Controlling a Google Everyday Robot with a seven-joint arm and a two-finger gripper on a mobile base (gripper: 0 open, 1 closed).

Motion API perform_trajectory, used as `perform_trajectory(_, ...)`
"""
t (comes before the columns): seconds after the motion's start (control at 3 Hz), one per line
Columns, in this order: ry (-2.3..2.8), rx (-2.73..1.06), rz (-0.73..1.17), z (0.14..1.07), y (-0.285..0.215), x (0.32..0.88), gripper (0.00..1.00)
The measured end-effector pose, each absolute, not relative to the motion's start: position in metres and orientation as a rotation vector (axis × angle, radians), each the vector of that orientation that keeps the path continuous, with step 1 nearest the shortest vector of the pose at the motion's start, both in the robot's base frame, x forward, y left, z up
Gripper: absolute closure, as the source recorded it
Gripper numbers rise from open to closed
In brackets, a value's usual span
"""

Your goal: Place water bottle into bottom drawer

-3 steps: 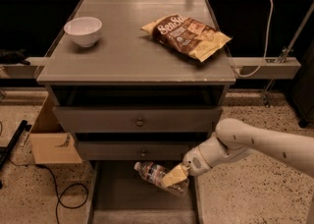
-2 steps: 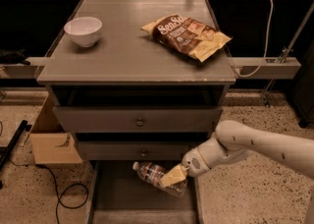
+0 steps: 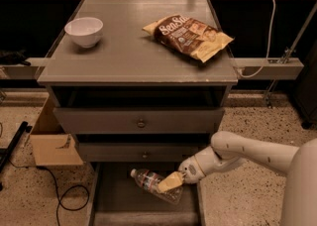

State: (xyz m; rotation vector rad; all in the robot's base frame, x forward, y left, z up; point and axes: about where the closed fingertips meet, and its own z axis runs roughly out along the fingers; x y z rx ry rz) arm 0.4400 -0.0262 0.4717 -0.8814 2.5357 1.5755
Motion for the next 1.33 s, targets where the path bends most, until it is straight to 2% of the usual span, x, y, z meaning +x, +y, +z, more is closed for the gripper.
perform_trajectory(1.0, 2.477, -0.816, 1.689, 0.438, -0.030, 0.423, 1.00)
perform_trajectory(1.33, 2.342, -0.981, 1.593, 0.452, -0.027, 0.424, 1.00)
